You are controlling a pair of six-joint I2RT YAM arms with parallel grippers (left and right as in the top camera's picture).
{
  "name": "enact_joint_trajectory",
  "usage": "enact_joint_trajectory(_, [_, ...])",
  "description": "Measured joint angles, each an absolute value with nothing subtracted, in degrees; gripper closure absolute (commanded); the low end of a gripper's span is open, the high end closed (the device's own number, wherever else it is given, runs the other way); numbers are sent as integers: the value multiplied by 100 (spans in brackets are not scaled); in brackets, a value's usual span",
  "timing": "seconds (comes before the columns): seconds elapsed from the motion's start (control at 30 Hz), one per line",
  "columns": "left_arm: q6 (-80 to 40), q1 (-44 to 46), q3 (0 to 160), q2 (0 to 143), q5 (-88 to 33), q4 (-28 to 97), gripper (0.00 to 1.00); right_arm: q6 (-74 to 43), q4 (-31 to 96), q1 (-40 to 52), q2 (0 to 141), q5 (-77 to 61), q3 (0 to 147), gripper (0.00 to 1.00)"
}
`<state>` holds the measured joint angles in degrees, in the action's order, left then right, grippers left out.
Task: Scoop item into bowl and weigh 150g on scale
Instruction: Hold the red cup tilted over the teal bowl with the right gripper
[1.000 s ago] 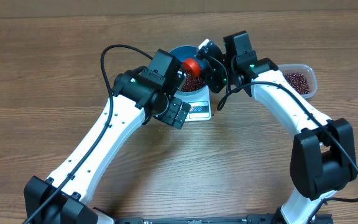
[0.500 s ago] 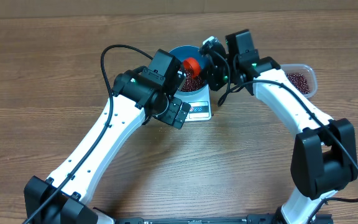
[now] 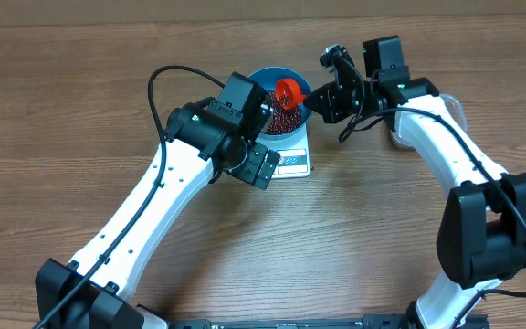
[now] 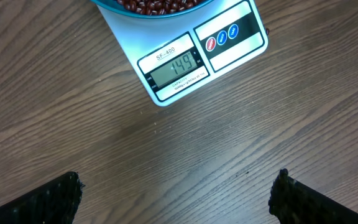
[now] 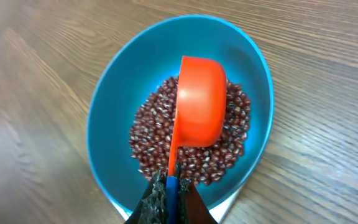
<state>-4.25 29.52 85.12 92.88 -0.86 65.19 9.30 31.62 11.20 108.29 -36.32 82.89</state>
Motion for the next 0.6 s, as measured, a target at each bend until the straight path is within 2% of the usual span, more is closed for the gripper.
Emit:
enact_joint_trajectory(0.27, [-425,2952,8512,9288,-86,6519,0,764,3199,1052,10809,-4167,8366,96])
enact_joint_trajectory(0.6, [-425,2952,8512,9288,-86,6519,0,753,3218,1048,10359,-4202,8368,96])
